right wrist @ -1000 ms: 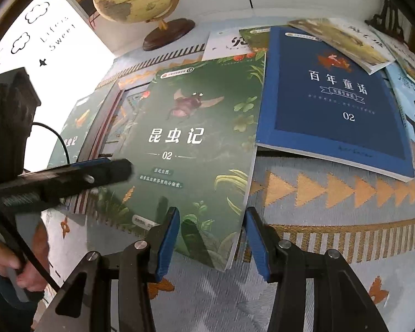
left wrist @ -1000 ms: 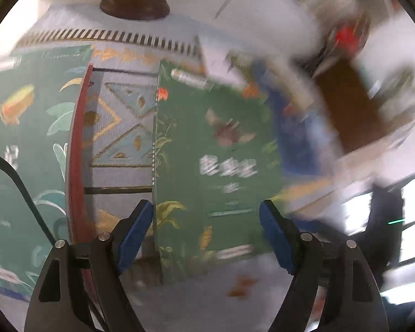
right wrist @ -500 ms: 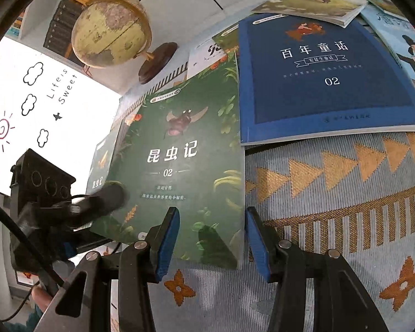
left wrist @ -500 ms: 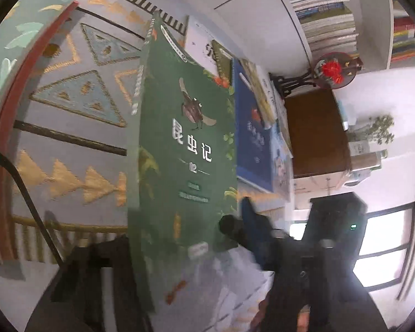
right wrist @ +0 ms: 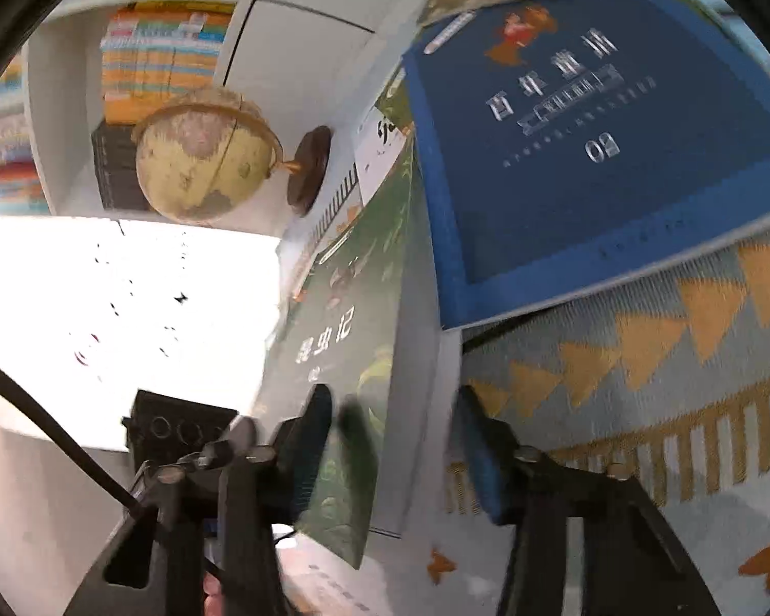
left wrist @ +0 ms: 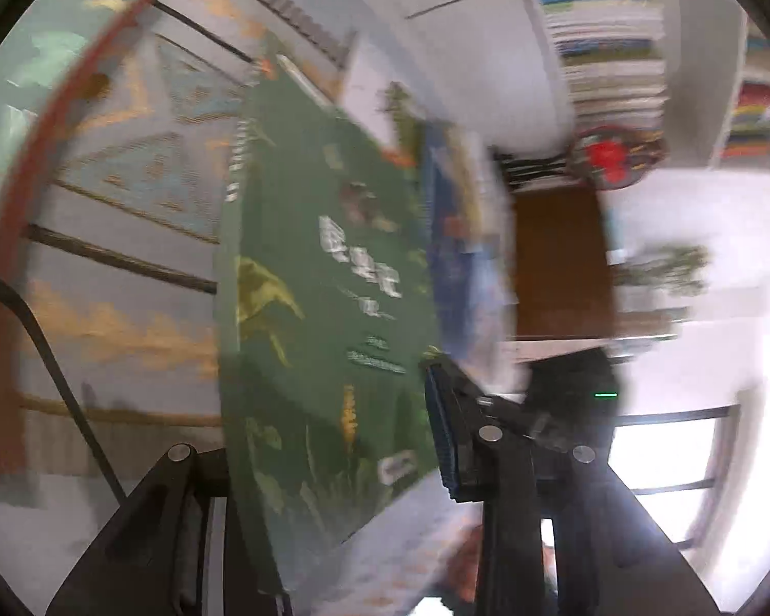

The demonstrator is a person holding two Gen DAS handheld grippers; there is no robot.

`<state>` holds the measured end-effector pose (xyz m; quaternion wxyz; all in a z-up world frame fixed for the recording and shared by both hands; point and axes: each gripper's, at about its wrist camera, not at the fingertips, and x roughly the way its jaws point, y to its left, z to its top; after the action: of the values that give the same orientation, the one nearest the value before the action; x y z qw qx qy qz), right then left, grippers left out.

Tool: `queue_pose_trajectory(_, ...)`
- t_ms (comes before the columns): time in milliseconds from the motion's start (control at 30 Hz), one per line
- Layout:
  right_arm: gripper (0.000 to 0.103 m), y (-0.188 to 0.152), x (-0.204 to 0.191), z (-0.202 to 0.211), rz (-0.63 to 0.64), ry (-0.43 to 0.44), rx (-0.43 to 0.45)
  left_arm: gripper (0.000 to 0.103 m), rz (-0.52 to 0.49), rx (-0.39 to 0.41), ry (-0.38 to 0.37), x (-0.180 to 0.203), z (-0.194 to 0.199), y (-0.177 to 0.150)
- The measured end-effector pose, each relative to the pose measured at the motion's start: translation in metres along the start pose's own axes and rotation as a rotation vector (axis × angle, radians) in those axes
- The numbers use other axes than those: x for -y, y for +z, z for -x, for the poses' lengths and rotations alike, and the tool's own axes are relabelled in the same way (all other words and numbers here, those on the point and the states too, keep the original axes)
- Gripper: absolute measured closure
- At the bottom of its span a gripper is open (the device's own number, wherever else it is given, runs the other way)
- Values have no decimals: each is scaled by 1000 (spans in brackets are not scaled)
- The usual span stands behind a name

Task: Organize books
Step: 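Close both grippers on the beetle book's edge and lift it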

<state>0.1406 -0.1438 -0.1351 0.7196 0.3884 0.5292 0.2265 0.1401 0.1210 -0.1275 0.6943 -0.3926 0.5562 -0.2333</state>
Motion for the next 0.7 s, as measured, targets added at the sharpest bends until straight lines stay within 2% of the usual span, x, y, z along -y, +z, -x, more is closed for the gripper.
queue_pose_trajectory(33, 82, -2, -6, 0, 40, -22, -1, 73, -22, 1, 73, 1, 0, -1)
queue_pose_trajectory(67, 83, -3, -9, -1, 60, -33, -1, 73, -48, 4, 149, 3, 0, -4)
queue_pose_trajectory(100, 83, -5, -15, -2, 93, -48, -3, 73, -68, 4, 194, 4, 0, -8)
queue_pose_trajectory(133, 83, -9, -23, -3, 135, -65, -8, 73, -70, -1, 200, 2, 1, -12)
queue_pose_trajectory(167, 83, -11, -28, -5, 160, -79, -11, 73, -58, -6, 180, 2, 2, -16)
queue_pose_trajectory(233, 83, -15, -38, -8, 210, -117, -25, 73, -5, 5, 51, -3, 8, -24)
queue_pose_trajectory(300, 78, -19, -36, -13, 195, -114, -63, 73, 57, 40, -83, -6, 16, -27)
queue_pose_trajectory(333, 77, -21, -33, -14, 173, -107, -75, 73, 66, 47, -103, -8, 21, -30)
queue_pose_trajectory(367, 72, -23, -26, -16, 128, -77, -90, 73, 61, 53, -110, -5, 23, -31)
queue_pose_trajectory(400, 57, -23, -20, -17, 87, -51, -102, 73, 52, 55, -124, -3, 25, -33)
queue_pose_trajectory(433, 46, -22, -12, -17, 28, -5, -106, 73, 56, 50, -153, -2, 27, -35)
queue_pose_trajectory(533, 44, -16, 1, -23, -98, 168, -120, 73, 87, 35, -224, -2, 26, -41)
queue_pose_trajectory(567, 48, -14, 3, -23, -123, 193, -113, 73, 88, 34, -221, -1, 23, -43)
queue_pose_trajectory(633, 81, -13, 2, -23, -131, 209, -94, 73, 65, 32, -152, 4, 23, -49)
queue_pose_trajectory(667, 83, -18, -1, -16, -116, 193, -85, 73, 51, 26, -104, 5, 20, -52)
queue_pose_trajectory(700, 89, -20, -4, -12, -98, 191, -75, 70, 42, 8, -58, 4, 16, -56)
